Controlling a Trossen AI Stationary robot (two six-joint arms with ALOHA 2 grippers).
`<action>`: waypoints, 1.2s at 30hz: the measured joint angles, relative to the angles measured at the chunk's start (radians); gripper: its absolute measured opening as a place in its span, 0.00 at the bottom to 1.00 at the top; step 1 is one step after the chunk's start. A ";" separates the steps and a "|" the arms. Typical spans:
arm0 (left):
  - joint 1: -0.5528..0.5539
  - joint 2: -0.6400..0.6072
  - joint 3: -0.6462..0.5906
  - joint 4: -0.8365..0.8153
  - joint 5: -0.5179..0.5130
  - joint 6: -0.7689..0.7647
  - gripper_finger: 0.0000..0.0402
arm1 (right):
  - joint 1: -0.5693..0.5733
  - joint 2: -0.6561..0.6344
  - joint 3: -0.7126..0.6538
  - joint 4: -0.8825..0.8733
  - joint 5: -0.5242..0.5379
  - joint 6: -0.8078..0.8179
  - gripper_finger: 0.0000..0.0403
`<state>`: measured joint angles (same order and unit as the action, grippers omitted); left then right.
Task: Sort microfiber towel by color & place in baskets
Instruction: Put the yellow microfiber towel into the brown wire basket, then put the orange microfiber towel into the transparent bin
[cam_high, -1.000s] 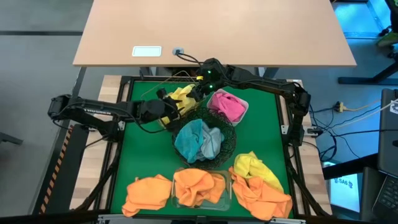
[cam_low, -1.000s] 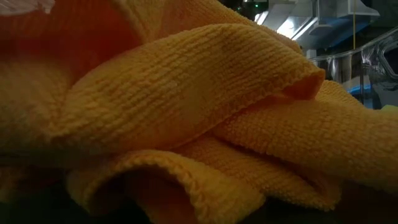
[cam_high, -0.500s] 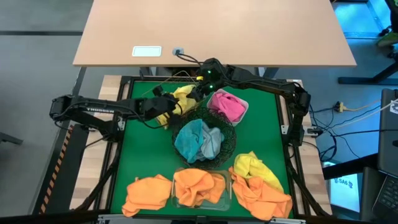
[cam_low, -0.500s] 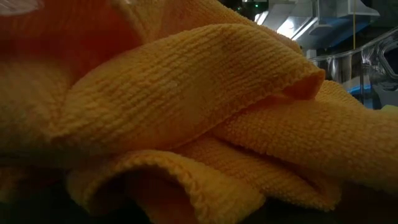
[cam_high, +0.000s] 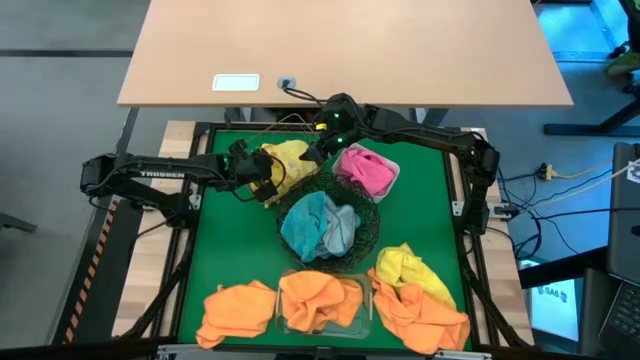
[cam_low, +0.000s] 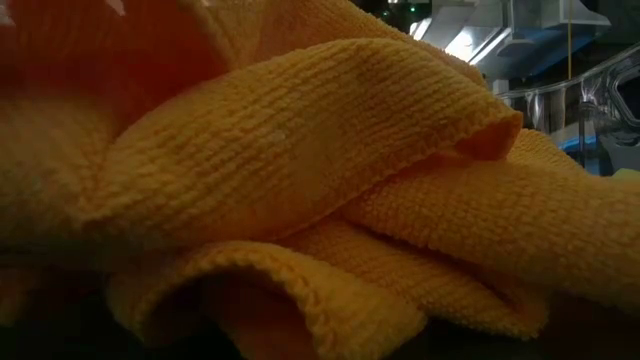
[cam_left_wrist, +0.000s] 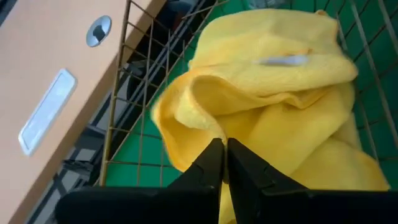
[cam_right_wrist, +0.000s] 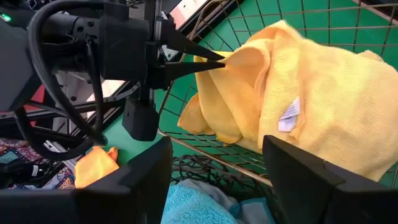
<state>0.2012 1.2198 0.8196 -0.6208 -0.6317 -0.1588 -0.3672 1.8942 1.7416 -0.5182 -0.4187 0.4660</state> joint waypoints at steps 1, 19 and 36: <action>0.000 0.000 0.000 0.006 0.007 -0.005 0.05 | 0.000 0.000 0.000 0.000 0.000 0.000 0.61; 0.000 -0.005 0.088 -0.020 0.186 -0.123 0.40 | 0.000 0.000 0.000 -0.007 -0.011 -0.020 0.61; -0.194 -0.005 0.230 -0.287 0.771 -0.371 0.40 | 0.011 -0.108 0.000 -0.280 0.091 -0.213 0.61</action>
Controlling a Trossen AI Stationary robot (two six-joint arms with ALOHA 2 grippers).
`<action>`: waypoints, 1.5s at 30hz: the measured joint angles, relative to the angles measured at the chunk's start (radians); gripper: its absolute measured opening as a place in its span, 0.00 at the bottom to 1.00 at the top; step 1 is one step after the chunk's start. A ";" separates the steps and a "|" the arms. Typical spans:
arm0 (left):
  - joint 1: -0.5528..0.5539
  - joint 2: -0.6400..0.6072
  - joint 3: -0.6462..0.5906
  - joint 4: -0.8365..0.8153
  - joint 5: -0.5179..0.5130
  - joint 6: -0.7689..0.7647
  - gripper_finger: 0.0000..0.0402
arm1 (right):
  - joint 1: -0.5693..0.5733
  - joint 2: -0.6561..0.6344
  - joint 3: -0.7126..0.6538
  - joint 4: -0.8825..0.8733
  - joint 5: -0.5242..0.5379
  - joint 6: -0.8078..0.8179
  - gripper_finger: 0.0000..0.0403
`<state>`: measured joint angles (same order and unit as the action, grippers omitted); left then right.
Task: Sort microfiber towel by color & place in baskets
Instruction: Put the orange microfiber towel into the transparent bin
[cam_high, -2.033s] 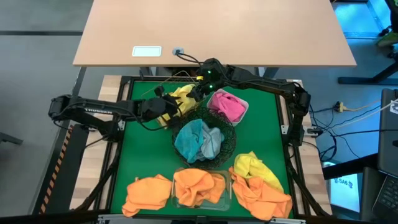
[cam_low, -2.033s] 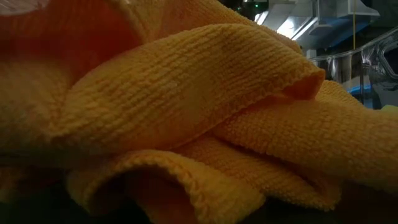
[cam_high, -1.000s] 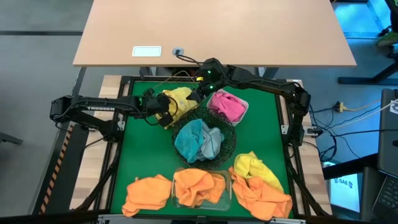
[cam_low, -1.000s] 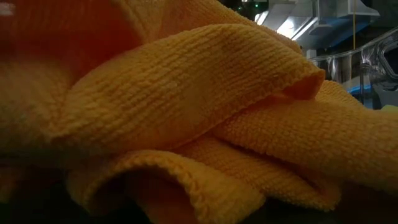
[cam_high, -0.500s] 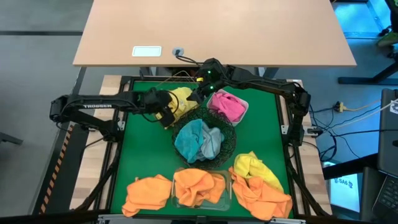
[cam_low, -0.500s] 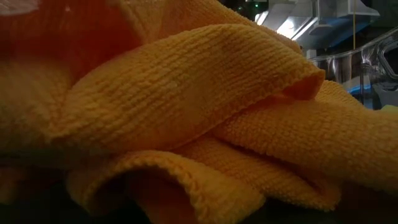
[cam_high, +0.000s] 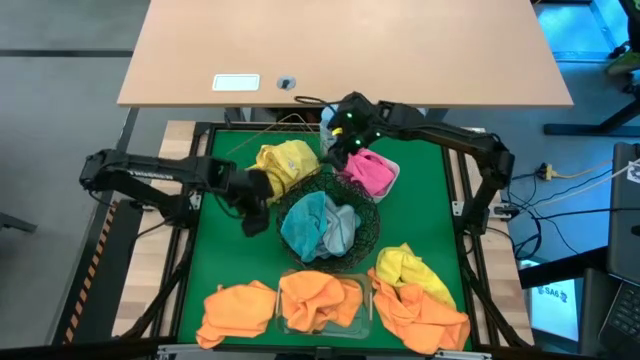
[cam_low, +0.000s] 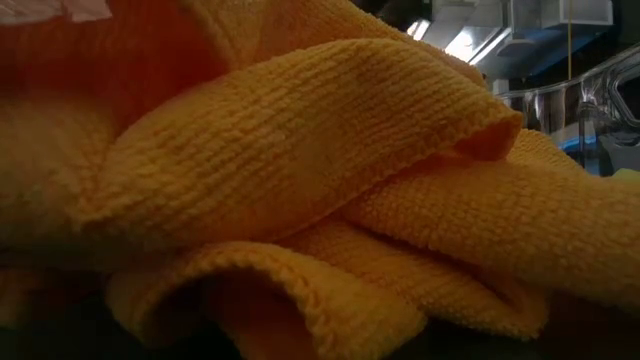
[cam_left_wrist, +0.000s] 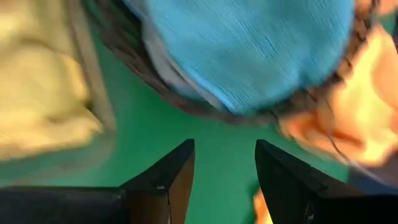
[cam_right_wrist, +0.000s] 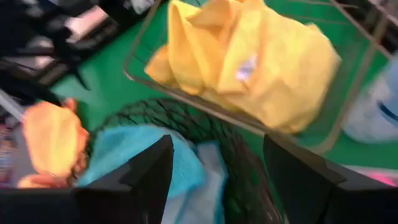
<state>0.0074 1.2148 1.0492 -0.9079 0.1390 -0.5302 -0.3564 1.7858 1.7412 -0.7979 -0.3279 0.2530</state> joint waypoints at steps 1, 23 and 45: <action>-0.035 0.000 0.000 -0.006 0.001 -0.028 0.40 | 0.007 -0.015 0.000 -0.027 0.026 -0.006 0.61; -0.712 0.053 0.000 0.116 -0.361 -0.569 0.40 | 0.489 -0.111 0.000 -0.269 0.346 -0.124 0.61; -0.871 0.442 -0.001 0.424 -0.204 -0.588 0.40 | 1.039 -0.157 -0.175 -0.493 0.785 0.282 0.61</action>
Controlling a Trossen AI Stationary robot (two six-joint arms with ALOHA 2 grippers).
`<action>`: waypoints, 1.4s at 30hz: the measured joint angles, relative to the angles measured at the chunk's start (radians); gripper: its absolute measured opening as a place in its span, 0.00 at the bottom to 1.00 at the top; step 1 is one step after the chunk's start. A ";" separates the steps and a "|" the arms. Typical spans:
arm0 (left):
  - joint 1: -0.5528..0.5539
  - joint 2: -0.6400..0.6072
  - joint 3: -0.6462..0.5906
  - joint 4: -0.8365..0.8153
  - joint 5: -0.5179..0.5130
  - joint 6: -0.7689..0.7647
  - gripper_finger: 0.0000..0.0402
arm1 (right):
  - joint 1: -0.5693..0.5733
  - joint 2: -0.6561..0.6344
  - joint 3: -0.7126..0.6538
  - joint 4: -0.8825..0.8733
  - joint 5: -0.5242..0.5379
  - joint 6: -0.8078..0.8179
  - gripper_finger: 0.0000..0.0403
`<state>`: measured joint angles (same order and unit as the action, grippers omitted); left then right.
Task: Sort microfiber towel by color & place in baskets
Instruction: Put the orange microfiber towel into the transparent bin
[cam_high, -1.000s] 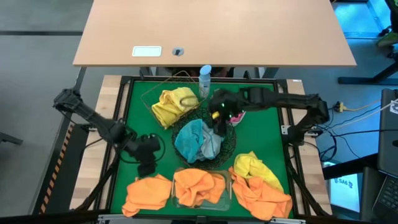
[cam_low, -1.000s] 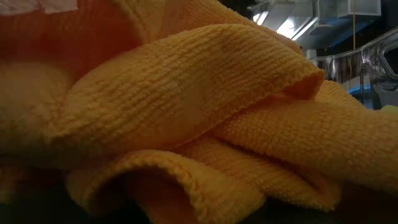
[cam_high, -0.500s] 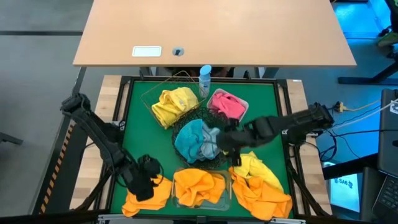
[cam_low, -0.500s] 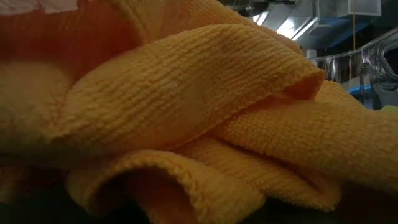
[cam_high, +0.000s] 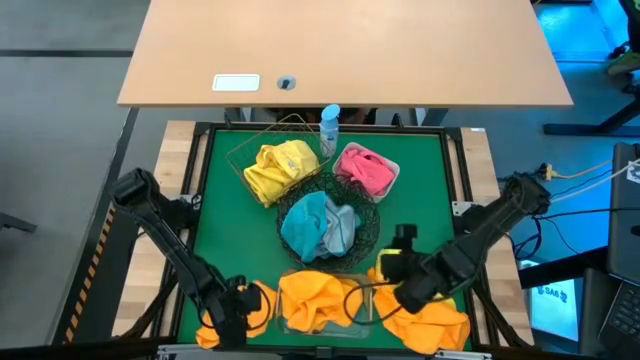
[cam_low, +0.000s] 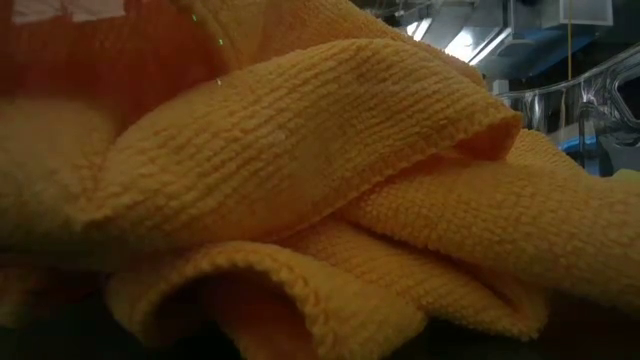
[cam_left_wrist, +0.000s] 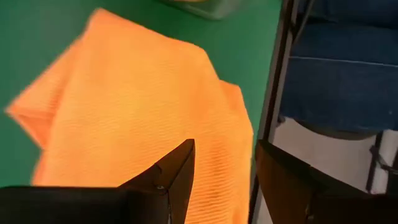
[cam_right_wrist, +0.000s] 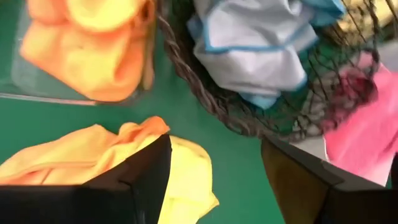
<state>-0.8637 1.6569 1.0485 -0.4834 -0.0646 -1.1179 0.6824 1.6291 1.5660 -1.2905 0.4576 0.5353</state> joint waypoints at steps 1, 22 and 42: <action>-0.002 0.005 0.000 0.010 0.006 0.000 0.40 | 0.016 -0.016 -0.035 0.009 0.016 0.043 0.61; -0.088 0.077 0.000 0.033 -0.074 -0.025 0.40 | 0.171 -0.215 -0.513 0.322 0.058 0.448 0.61; -0.052 0.106 0.000 0.038 -0.003 -0.026 0.02 | 0.168 -0.214 -0.534 0.427 0.057 0.453 0.61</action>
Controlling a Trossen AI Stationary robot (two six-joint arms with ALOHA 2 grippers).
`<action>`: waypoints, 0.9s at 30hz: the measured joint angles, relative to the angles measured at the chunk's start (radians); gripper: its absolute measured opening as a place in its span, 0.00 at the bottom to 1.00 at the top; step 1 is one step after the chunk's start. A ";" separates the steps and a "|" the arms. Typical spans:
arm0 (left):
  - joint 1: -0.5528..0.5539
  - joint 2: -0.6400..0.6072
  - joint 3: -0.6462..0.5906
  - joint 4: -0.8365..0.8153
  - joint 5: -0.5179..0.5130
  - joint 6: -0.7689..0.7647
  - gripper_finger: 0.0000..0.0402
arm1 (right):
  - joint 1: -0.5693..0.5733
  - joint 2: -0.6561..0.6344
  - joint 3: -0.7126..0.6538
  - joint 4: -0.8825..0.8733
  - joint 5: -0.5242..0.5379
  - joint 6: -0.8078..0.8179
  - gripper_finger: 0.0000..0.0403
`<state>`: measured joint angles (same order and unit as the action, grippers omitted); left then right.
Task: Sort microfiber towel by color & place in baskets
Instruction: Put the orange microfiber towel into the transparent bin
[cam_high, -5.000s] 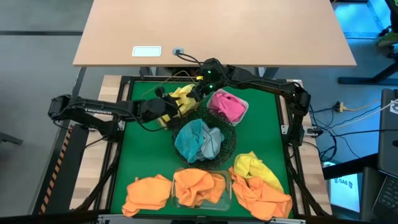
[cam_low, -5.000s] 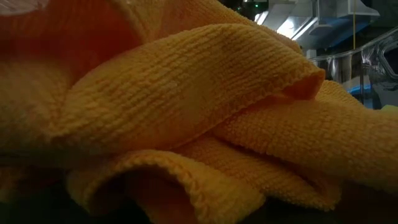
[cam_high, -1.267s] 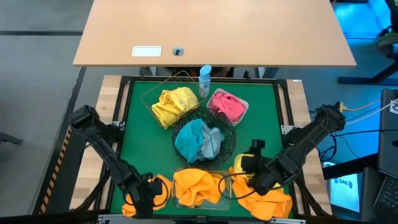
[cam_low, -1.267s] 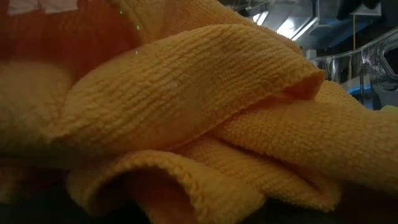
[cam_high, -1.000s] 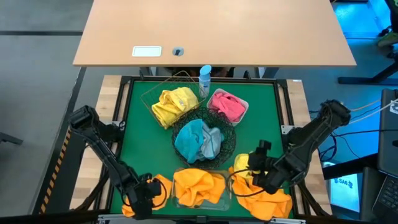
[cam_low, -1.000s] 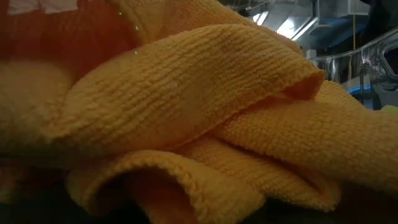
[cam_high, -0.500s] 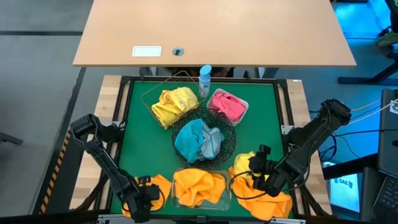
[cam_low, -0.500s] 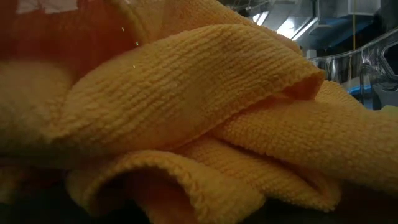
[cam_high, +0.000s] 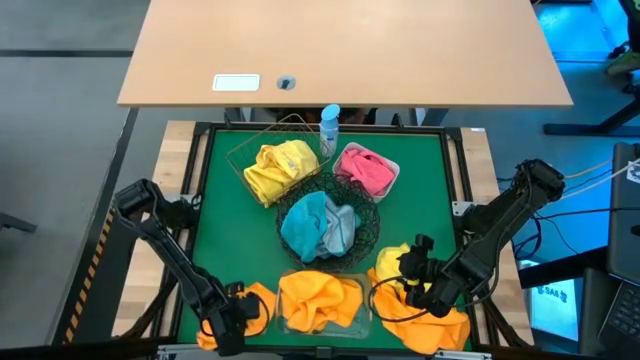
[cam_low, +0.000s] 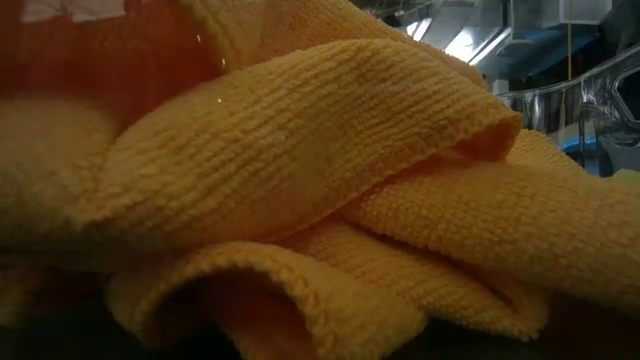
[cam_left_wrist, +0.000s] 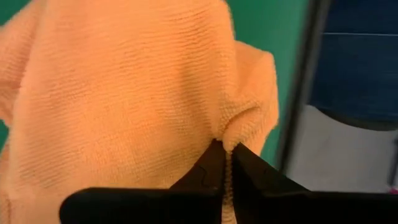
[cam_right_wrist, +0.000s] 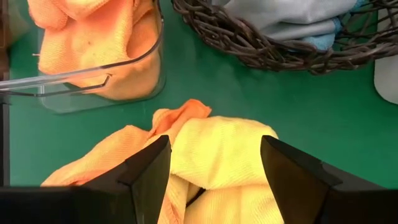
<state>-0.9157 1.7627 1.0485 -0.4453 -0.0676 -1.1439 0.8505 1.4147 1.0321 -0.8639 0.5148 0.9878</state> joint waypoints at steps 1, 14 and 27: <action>0.005 -0.012 0.000 0.003 0.012 0.002 0.02 | 0.000 0.000 0.000 0.000 0.000 0.001 0.61; 0.052 -0.301 0.000 0.121 -0.121 0.102 0.00 | 0.000 0.000 0.000 0.003 -0.010 0.002 0.61; 0.188 -0.397 0.000 0.589 -0.306 0.628 0.00 | 0.000 0.001 0.000 0.004 -0.010 0.002 0.61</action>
<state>-0.7278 1.3662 1.0489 0.1440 -0.3738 -0.5161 0.8505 1.4155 1.0321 -0.8601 0.5049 0.9901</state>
